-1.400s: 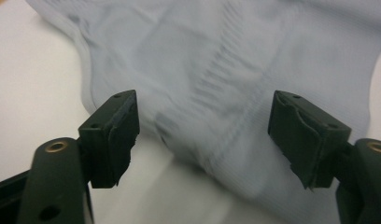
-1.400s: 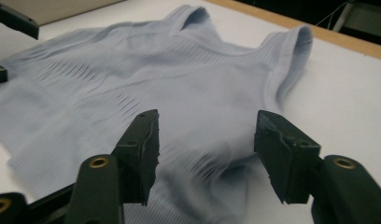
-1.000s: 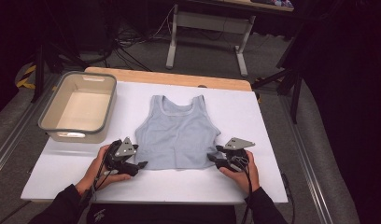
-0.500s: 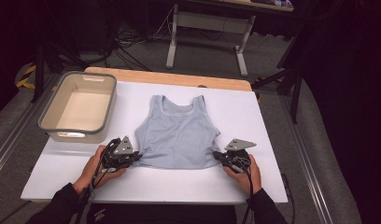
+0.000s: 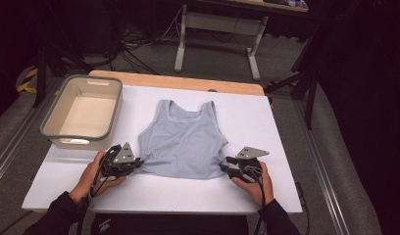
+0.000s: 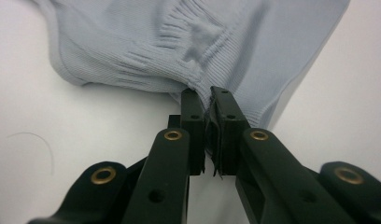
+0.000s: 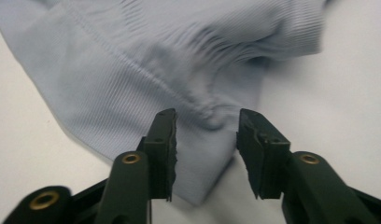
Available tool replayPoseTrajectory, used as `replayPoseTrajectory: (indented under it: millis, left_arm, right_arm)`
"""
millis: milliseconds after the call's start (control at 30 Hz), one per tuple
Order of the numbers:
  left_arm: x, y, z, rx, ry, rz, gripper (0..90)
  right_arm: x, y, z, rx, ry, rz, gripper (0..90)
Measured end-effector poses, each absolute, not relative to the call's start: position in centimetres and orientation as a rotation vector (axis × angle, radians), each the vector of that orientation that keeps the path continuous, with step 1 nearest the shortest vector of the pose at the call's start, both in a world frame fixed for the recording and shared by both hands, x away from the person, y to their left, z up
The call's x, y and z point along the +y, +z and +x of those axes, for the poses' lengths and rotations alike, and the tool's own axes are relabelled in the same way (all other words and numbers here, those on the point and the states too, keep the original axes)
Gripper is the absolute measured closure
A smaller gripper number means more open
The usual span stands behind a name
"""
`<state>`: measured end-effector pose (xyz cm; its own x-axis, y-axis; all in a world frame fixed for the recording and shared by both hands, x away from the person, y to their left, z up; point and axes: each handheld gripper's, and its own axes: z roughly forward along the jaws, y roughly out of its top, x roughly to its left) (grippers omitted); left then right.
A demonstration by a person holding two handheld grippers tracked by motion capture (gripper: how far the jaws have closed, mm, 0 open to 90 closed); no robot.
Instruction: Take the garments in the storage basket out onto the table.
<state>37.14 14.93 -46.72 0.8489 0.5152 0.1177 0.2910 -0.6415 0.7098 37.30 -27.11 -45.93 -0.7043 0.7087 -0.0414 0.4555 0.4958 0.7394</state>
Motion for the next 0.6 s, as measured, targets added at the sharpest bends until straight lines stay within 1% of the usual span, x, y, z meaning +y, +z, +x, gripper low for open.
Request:
replayPoseTrajectory:
  millis: [100, 167, 200, 267, 333, 400, 433, 600]
  left_arm:
    - [15.1, -46.9, 37.1, 0.595, 0.392, 2.29, 84.2]
    - [15.1, -46.9, 37.1, 0.601, 0.392, 2.285, 84.0]
    - [15.1, -47.0, 37.1, 0.602, 0.388, 2.283, 84.0]
    - [15.2, -47.0, 37.2, 0.609, 0.377, 2.277, 83.8]
    - [15.2, -46.8, 37.1, 0.605, 0.396, 2.28, 83.9]
    - [15.2, -46.6, 37.0, 0.604, 0.414, 2.277, 84.5]
    - [15.4, -46.2, 36.8, 0.609, 0.428, 2.26, 84.7]
    - [16.0, -45.5, 36.5, 0.607, 0.437, 2.235, 85.1]
  right_arm:
    - [-27.3, -46.0, 37.6, 2.396, 1.061, 1.017, 62.5]
    - [-27.4, -46.1, 37.5, 2.39, 1.074, 1.035, 73.7]
    - [-27.2, -46.1, 37.5, 2.393, 1.078, 1.036, 77.6]
    - [-26.9, -46.0, 37.4, 2.391, 1.05, 1.03, 81.8]
    - [-26.8, -45.8, 37.3, 2.394, 1.033, 1.024, 84.4]
    - [-26.9, -45.7, 37.3, 2.399, 1.03, 1.023, 84.9]
    - [-27.3, -45.2, 37.0, 2.408, 1.055, 1.039, 86.5]
    - [-27.4, -44.2, 36.2, 2.399, 1.102, 1.013, 87.6]
